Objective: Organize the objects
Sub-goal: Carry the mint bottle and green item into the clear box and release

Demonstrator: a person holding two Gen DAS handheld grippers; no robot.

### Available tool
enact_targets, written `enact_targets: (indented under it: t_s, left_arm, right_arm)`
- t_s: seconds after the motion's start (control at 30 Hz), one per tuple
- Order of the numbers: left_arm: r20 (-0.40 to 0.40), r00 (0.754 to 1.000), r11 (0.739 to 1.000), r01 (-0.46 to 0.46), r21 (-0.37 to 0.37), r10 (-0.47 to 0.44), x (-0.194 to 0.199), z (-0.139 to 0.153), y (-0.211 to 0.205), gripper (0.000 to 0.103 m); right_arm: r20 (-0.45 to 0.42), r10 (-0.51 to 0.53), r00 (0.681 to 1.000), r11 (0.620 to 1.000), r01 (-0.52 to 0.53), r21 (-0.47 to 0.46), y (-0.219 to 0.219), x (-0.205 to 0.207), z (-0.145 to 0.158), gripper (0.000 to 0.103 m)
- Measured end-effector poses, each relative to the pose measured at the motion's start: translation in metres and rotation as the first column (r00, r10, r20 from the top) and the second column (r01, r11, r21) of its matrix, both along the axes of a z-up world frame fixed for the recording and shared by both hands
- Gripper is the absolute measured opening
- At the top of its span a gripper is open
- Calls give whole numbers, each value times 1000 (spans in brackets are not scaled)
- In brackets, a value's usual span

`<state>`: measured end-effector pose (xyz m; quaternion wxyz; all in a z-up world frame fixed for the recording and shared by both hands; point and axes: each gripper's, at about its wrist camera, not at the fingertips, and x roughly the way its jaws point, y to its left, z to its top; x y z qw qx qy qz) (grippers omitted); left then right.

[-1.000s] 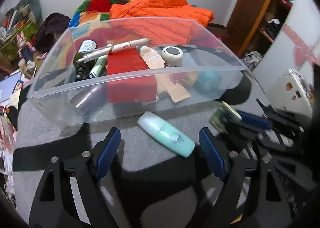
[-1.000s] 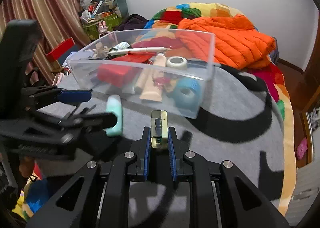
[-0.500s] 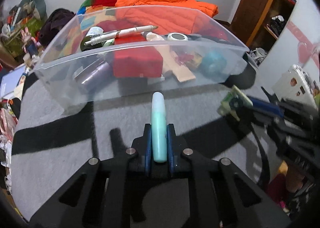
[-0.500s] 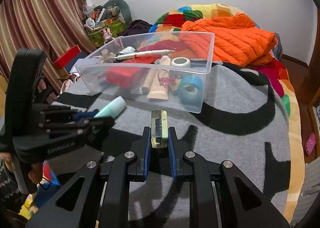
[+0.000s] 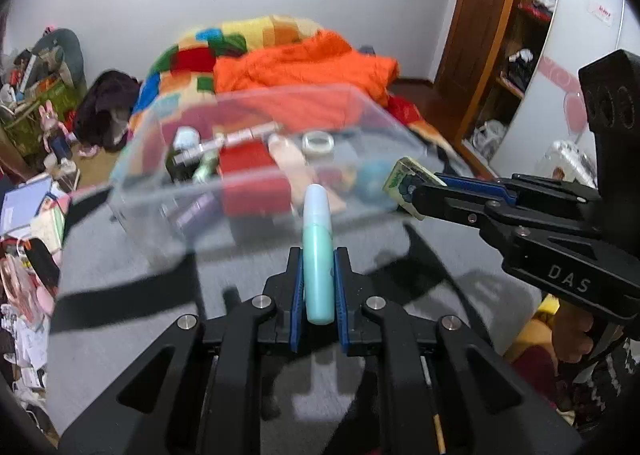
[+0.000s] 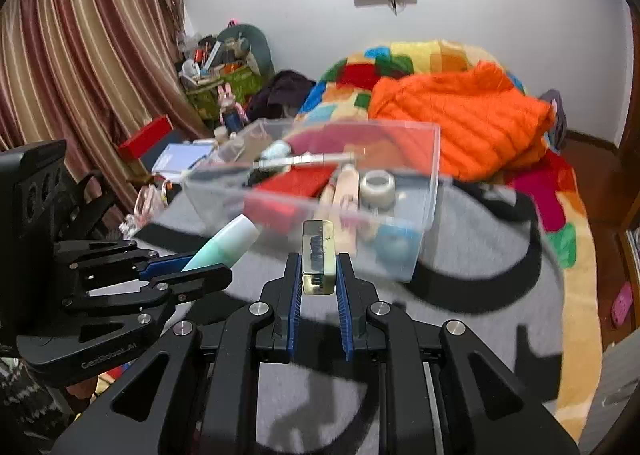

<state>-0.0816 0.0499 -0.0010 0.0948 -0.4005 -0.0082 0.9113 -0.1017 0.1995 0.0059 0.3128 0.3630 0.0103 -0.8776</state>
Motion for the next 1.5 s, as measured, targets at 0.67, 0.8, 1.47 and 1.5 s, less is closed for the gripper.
enact_targets:
  t_s: [0.67,0.8,1.47,1.5]
  left_arm:
    - [11,999,998,-40,51,40,-92,9,-37,14]
    - [30,999,999,-18,43,17,-100,-1,-33,13]
    - [-78,996,998,-38,47,41,-49,27,-41,28]
    - [-95,994,998,-40,41,44,-42,29,-41,31]
  right_arm:
    - [21,-71,997,996,69,54,-37,-90,3,15]
    - [85,-58,995,997,52,64,-45,-104,-16,15]
    - [-2,-21,1000,999,21,25,-28,-57,20,19]
    - [-12,-23,1000,999,23,24,-26,-51,22,22]
